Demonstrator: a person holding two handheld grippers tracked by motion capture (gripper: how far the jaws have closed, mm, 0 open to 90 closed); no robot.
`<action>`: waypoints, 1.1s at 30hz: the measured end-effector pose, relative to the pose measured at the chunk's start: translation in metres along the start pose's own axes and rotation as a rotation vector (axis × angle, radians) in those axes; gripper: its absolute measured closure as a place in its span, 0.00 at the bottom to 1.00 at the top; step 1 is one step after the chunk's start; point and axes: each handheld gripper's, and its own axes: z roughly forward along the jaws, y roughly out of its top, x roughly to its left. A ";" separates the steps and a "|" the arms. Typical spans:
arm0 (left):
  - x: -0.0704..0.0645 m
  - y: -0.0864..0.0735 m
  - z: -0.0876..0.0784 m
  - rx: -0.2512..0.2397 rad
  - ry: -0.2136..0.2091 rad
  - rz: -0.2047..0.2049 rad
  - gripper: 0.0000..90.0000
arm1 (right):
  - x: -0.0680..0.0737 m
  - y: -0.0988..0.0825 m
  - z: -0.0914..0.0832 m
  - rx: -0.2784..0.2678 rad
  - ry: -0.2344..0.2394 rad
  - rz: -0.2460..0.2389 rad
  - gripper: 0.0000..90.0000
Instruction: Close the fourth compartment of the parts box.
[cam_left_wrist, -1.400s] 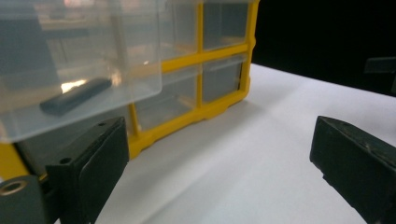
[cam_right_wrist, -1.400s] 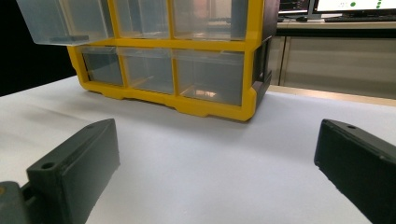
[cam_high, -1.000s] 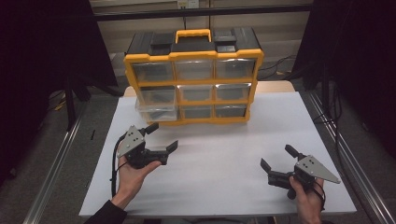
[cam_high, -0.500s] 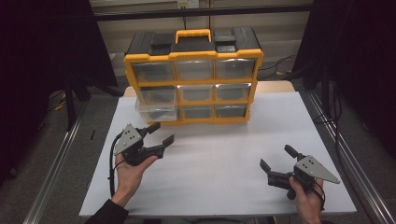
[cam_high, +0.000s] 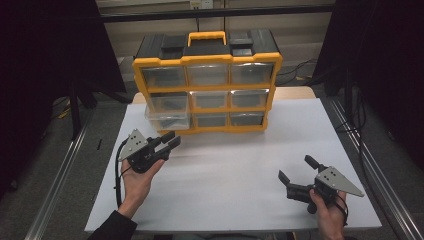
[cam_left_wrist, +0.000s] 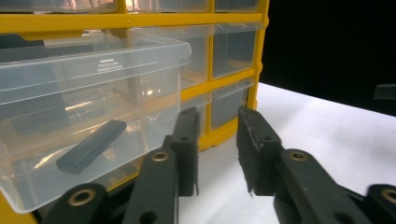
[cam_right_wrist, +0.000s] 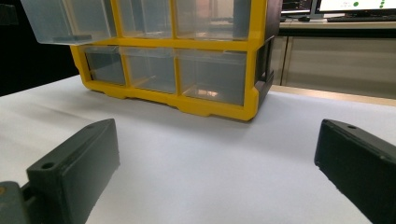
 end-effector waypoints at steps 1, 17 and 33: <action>0.001 0.000 0.000 -0.002 -0.004 0.000 0.80 | 0.000 0.000 0.000 -0.001 -0.001 0.000 0.00; 0.012 0.007 0.008 -0.002 -0.007 -0.001 1.00 | 0.000 0.000 0.000 0.000 -0.001 0.000 0.00; 0.026 0.006 0.024 0.012 0.019 -0.045 1.00 | 0.000 0.000 0.000 0.002 0.001 -0.001 0.00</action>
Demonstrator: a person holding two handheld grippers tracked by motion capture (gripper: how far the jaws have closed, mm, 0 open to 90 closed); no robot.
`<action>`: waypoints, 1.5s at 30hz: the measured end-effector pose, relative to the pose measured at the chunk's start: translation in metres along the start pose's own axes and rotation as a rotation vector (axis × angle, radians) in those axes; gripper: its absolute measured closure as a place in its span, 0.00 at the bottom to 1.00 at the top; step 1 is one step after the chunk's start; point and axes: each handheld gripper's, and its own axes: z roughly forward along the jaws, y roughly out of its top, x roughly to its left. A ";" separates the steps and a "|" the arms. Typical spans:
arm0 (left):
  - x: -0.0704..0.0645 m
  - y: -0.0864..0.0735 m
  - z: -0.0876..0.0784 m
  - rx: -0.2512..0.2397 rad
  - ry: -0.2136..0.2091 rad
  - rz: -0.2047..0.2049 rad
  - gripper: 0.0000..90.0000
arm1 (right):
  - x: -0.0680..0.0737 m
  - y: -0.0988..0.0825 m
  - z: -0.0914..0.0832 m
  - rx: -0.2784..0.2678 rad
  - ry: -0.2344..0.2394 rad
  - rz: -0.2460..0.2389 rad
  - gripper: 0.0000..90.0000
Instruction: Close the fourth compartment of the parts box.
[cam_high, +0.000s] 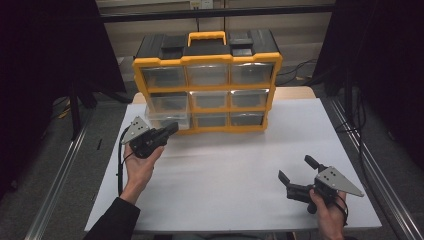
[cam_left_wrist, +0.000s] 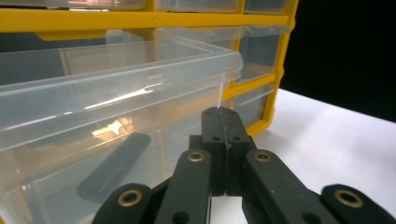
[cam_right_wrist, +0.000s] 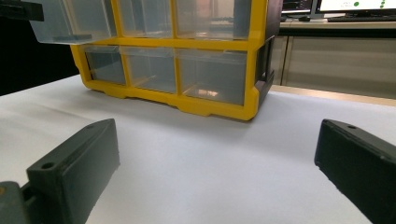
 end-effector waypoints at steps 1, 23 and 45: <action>0.001 0.000 0.001 0.003 0.000 0.001 1.00 | 0.000 0.000 0.000 -0.002 0.000 0.001 0.00; 0.012 -0.004 0.005 0.014 0.035 0.005 1.00 | 0.000 0.000 0.000 0.001 0.001 0.000 0.00; 0.016 0.002 0.008 0.003 0.055 0.016 1.00 | 0.000 0.000 0.000 0.000 0.001 0.001 0.00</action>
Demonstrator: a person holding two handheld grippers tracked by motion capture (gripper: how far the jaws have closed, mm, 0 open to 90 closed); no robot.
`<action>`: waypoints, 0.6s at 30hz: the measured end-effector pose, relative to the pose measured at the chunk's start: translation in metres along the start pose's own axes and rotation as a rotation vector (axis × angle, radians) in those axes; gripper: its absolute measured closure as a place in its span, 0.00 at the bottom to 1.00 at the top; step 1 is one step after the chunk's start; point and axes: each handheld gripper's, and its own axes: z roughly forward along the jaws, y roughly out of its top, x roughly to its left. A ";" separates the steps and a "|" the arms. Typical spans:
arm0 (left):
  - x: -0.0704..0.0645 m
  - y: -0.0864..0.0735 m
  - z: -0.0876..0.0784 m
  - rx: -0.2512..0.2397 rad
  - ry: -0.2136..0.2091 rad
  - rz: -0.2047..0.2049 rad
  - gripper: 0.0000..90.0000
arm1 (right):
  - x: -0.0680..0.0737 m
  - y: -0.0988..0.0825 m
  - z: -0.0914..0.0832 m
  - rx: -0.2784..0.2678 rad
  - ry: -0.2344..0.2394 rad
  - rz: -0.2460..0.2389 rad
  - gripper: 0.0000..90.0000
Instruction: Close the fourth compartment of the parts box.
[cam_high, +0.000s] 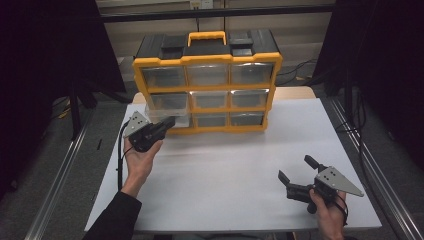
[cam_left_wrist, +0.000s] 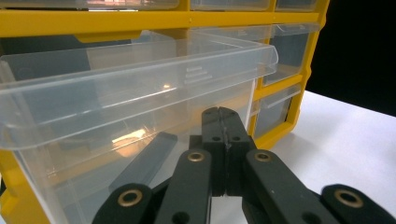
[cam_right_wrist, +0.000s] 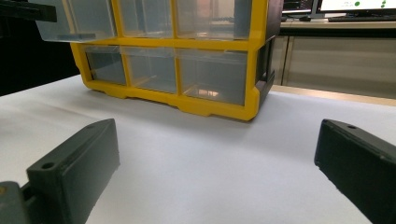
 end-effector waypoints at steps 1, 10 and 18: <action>0.000 0.001 0.001 0.000 0.000 0.008 1.00 | 0.000 0.000 0.000 0.000 -0.001 -0.001 0.00; 0.003 0.003 0.004 -0.003 0.008 0.008 1.00 | 0.000 0.000 0.000 -0.001 -0.002 0.001 0.00; 0.002 0.002 0.006 -0.009 0.012 0.005 1.00 | 0.001 0.001 0.002 -0.001 0.003 -0.002 0.00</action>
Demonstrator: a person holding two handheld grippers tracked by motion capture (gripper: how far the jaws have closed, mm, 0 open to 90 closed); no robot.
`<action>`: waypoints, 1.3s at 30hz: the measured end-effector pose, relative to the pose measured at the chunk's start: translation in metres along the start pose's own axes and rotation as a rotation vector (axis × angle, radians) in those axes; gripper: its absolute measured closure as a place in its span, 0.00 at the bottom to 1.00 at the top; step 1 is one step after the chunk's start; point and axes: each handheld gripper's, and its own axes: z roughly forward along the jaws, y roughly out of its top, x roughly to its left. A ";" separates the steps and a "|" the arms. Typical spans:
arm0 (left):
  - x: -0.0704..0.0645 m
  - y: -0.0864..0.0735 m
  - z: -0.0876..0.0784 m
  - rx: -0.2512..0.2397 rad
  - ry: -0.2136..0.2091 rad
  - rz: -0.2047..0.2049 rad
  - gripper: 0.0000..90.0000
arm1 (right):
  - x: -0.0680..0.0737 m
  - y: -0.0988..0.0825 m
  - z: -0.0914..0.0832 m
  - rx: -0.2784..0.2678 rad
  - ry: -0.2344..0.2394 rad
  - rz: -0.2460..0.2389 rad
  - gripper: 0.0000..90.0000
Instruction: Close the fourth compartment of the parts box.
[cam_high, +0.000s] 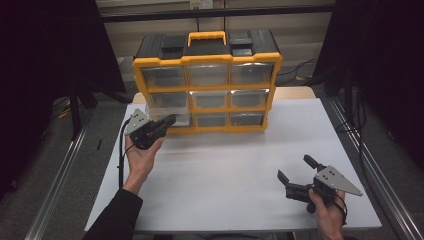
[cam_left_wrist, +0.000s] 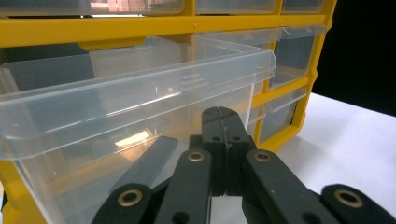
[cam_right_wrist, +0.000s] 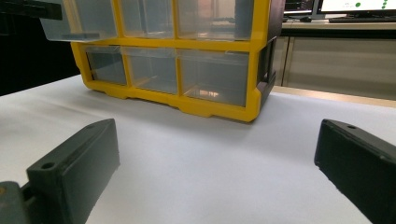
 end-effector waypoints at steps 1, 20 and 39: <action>0.000 0.000 0.000 0.001 0.002 0.002 1.00 | 0.000 0.000 0.000 -0.001 0.001 -0.006 0.00; 0.006 0.003 0.008 -0.003 0.008 -0.007 1.00 | -0.001 0.001 0.003 -0.002 -0.005 0.004 0.00; 0.010 0.005 0.013 -0.005 0.022 0.002 1.00 | 0.001 -0.001 0.002 0.004 0.004 -0.001 0.00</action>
